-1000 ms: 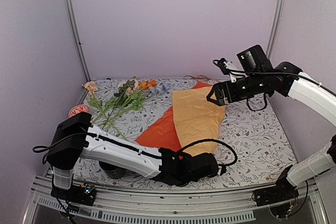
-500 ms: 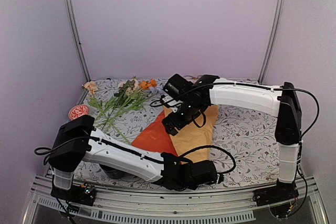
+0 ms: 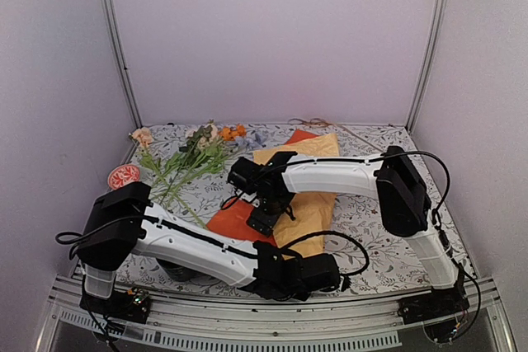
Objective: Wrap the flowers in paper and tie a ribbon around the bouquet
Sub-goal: Unfold the folded wrapping paper at the center of the board.
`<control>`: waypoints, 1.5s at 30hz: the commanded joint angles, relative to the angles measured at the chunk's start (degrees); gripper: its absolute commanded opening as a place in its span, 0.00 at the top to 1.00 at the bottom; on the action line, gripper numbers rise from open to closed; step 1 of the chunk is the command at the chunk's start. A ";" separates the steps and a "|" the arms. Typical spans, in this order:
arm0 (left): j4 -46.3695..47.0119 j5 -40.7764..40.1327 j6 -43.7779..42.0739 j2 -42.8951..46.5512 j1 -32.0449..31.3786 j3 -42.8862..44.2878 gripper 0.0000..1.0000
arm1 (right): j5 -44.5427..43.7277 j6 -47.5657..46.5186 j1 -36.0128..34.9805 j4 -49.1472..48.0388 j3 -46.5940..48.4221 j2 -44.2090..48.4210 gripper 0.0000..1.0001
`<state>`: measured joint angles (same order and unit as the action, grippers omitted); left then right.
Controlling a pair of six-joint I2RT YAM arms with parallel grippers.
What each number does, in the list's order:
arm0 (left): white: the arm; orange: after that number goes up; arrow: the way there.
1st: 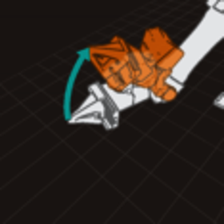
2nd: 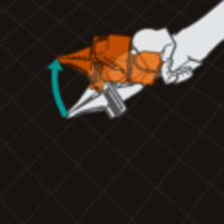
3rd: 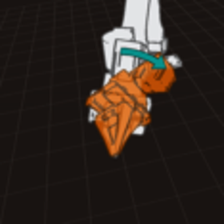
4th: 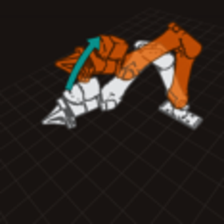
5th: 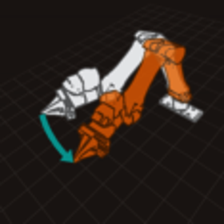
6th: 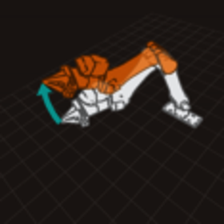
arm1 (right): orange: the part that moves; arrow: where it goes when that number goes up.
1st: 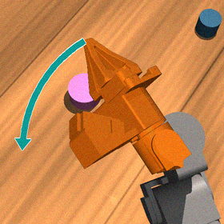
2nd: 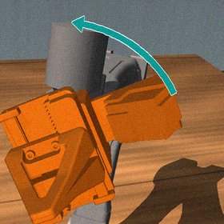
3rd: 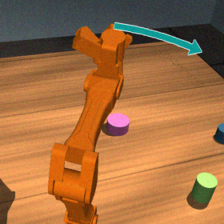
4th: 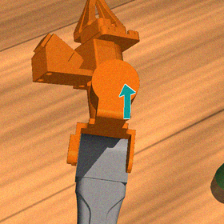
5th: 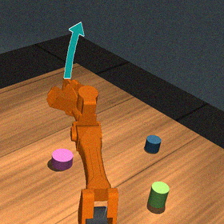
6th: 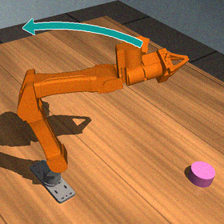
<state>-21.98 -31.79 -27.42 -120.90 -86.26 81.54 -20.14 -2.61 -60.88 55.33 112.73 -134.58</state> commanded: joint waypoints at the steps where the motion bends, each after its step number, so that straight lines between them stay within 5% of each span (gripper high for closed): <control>1: 1.65 1.90 -0.53 1.16 -0.37 -1.71 1.00 | -15.69 1.43 -1.25 4.96 1.26 -2.75 0.00; 4: 2.29 1.91 -0.61 1.37 -0.22 -2.03 1.00 | -20.89 1.99 -2.42 5.17 1.06 -2.39 0.07; 9: 2.47 1.58 -0.22 1.38 -0.21 -2.00 1.00 | -30.53 2.17 -3.88 5.40 0.65 -2.59 0.33; 14: 1.58 1.48 0.31 1.28 -0.22 -1.34 1.00 | -34.18 3.27 -3.83 4.82 0.38 -0.87 0.81; 16: 0.12 1.71 1.11 1.40 -0.22 -0.71 0.99 | -35.33 4.31 -3.77 3.02 -0.67 1.66 0.94; 17: -1.37 1.84 2.18 1.66 -0.21 0.23 0.89 | -35.73 4.57 -3.68 1.83 -1.33 2.93 0.99; 20: -2.23 3.58 4.97 5.38 0.26 0.75 0.49 | -34.85 7.38 -3.02 -1.79 -3.85 8.41 1.00; 23: -1.63 4.79 6.49 10.96 0.80 -1.37 0.32 | -27.98 9.79 -1.52 -10.26 -10.08 17.29 1.00; 34: -5.35 18.58 12.27 24.48 5.12 -7.72 0.26 | 18.50 18.08 10.89 -58.09 -51.09 59.89 1.00; 40: -3.15 19.88 15.04 28.47 12.05 -11.42 0.26 | 8.00 34.13 18.60 -50.70 -64.15 68.91 1.00; 45: -4.73 17.31 17.09 26.20 15.70 -11.58 0.25 | 9.94 46.76 24.63 -48.40 -75.15 70.95 0.98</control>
<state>-25.82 -14.22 -13.13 -93.01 -72.86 71.24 -11.44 31.03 -40.49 4.08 44.47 -64.99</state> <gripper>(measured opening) 0.742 0.008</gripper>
